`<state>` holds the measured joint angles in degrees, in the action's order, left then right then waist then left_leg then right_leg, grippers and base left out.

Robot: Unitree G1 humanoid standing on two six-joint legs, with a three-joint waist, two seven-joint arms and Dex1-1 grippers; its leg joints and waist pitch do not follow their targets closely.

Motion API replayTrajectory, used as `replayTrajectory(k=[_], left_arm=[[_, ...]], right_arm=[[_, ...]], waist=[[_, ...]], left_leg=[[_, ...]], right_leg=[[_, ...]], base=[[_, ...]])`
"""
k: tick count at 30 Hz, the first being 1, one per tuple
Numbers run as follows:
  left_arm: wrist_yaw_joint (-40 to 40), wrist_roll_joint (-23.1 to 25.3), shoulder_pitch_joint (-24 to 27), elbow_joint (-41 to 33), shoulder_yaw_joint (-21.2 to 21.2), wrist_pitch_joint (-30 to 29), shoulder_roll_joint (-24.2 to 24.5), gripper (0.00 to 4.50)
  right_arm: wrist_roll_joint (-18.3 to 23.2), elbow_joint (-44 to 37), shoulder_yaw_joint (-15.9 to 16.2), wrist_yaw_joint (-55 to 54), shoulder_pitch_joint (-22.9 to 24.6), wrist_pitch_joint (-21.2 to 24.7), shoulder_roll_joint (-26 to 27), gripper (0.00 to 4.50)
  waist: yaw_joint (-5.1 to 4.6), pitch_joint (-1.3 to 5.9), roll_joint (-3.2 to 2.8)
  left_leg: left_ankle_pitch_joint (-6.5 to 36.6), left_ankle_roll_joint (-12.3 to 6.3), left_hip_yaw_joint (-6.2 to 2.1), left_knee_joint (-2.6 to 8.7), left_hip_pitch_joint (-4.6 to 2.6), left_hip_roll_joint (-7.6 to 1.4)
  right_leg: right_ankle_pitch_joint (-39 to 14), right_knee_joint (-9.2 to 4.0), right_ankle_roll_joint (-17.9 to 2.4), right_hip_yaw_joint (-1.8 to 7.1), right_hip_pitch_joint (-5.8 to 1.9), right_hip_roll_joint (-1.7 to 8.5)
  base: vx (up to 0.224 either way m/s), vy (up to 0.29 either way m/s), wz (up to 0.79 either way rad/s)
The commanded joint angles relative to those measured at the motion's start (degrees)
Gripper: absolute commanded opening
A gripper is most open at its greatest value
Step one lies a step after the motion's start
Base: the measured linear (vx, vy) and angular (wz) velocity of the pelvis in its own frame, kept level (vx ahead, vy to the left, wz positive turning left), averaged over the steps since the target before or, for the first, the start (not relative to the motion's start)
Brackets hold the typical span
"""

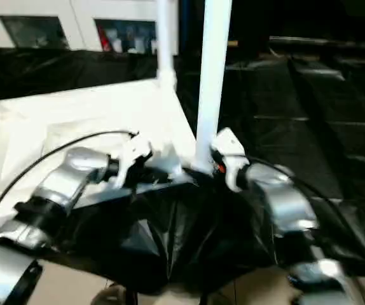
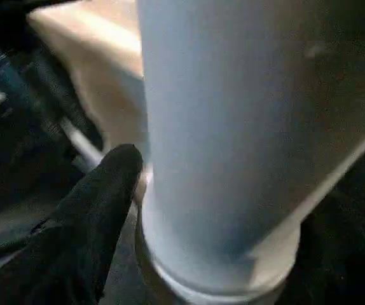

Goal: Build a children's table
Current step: Rotate leg to tighten

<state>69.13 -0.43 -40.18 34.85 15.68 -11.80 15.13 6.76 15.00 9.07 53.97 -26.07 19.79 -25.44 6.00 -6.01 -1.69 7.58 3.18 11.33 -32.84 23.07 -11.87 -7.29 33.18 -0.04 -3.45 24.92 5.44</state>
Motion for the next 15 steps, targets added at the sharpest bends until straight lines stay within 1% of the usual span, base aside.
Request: replayTrajectory(k=[1,4,5,7,10,12,13,15], left_arm=[[6.2,-3.8,-0.4,-4.8,1.7,2.0,-1.1,0.00],[7.4,-4.0,0.0,-5.4,1.9,1.7,-0.5,0.00],[8.2,-4.2,0.2,-5.9,2.1,1.3,-0.2,0.00],[10.5,-4.7,1.1,-7.5,2.7,0.4,0.9,0.00],[10.4,-4.5,1.4,-7.8,2.6,0.2,1.0,0.00],[10.5,-4.5,1.5,-7.8,2.6,0.2,1.0,0.00],[10.3,-4.3,1.5,-7.7,2.5,0.3,1.0,0.00],[9.5,-4.1,1.3,-7.3,2.4,0.6,0.8,0.00]], right_arm=[[1.1,-2.9,3.8,6.2,1.8,1.7,-1.9,3.74],[1.3,-3.6,3.9,7.4,2.1,1.9,-2.8,3.74],[1.6,-3.9,3.8,7.8,2.3,2.0,-3.1,3.74],[2.5,-4.8,3.5,8.6,2.8,2.5,-3.4,3.42],[2.9,-5.4,3.6,8.5,3.6,3.0,-3.0,3.36],[2.9,-5.6,3.7,8.6,3.7,3.2,-3.0,3.08],[3.0,-5.9,3.7,8.5,3.9,3.4,-2.7,3.00],[3.0,-6.0,3.5,7.8,4.1,3.7,-1.9,2.90]], waist=[[0.08,4.69,0.78],[0.27,4.75,0.82],[0.27,4.76,0.78],[0.25,4.79,0.76],[0.31,4.80,0.70],[0.36,4.79,0.68],[0.33,4.84,0.76],[0.34,4.91,0.74]], left_leg=[[17.7,-3.63,-0.41,3.41,-1.88,-1.08],[18.0,-3.02,-0.55,3.52,-1.75,-1.09],[18.2,-2.91,-0.57,3.53,-1.82,-1.10],[18.3,-2.81,-0.60,3.55,-1.77,-1.15],[18.4,-2.50,-0.58,3.55,-1.88,-1.16],[18.5,-2.44,-0.59,3.59,-1.86,-1.15],[18.4,-2.37,-0.62,3.57,-1.75,-1.09],[18.3,-2.36,-0.61,3.52,-1.75,-1.06]], right_leg=[[-19.1,-3.79,-11.9,1.73,-3.27,2.24],[-20.1,-3.78,-11.6,1.73,-3.21,2.33],[-20.3,-3.78,-11.6,1.72,-3.17,2.32],[-20.2,-3.76,-11.7,1.75,-3.19,2.37],[-20.2,-3.79,-11.8,1.77,-3.04,2.30],[-20.2,-3.78,-11.7,1.76,-3.04,2.28],[-20.1,-3.73,-11.6,1.75,-3.15,2.32],[-20.2,-3.77,-11.5,1.75,-3.11,2.36]], base=[[0.000,0.000,0.00],[0.000,0.000,0.00],[0.000,0.000,0.00],[0.000,0.000,0.00],[0.000,0.000,0.00],[0.000,0.000,0.00],[0.000,0.000,0.00],[0.000,0.000,0.00]])
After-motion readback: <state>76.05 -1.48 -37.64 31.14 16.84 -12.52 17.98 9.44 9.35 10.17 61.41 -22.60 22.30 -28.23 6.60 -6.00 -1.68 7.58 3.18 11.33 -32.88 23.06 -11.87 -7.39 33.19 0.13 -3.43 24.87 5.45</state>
